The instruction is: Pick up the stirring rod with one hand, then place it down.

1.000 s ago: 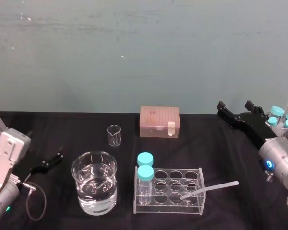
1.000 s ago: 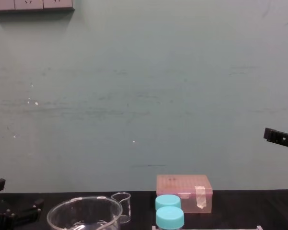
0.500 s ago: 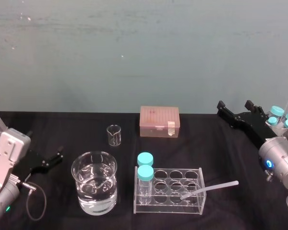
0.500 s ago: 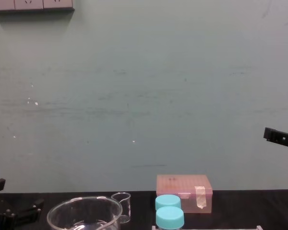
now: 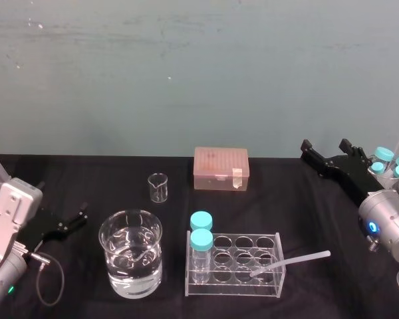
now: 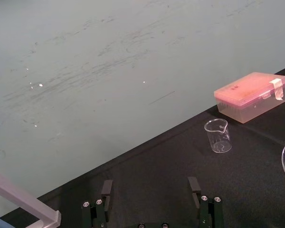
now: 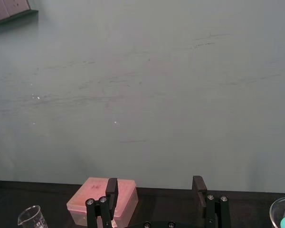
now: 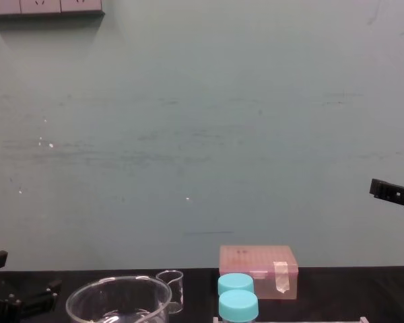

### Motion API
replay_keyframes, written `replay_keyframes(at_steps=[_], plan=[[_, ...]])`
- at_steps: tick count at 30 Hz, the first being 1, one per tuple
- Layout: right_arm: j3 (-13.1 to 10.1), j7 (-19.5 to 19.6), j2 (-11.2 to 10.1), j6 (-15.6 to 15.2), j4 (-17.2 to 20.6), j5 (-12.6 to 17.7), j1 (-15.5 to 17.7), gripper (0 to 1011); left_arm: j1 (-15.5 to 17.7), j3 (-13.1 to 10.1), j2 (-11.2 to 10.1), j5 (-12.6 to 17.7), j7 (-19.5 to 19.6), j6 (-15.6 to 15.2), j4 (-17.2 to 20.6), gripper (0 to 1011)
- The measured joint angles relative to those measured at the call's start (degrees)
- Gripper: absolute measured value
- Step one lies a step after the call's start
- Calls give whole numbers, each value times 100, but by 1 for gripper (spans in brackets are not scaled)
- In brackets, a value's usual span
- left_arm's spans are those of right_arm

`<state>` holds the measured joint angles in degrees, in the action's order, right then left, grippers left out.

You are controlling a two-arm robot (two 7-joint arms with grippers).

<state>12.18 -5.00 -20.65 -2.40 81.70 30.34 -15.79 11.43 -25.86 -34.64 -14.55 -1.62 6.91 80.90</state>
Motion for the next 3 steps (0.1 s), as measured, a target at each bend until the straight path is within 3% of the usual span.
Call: replay_keyframes(at_steps=[3], plan=[[0,0,0,0,0,0,0,1003,0,0,0,0,0,0,0,1005]])
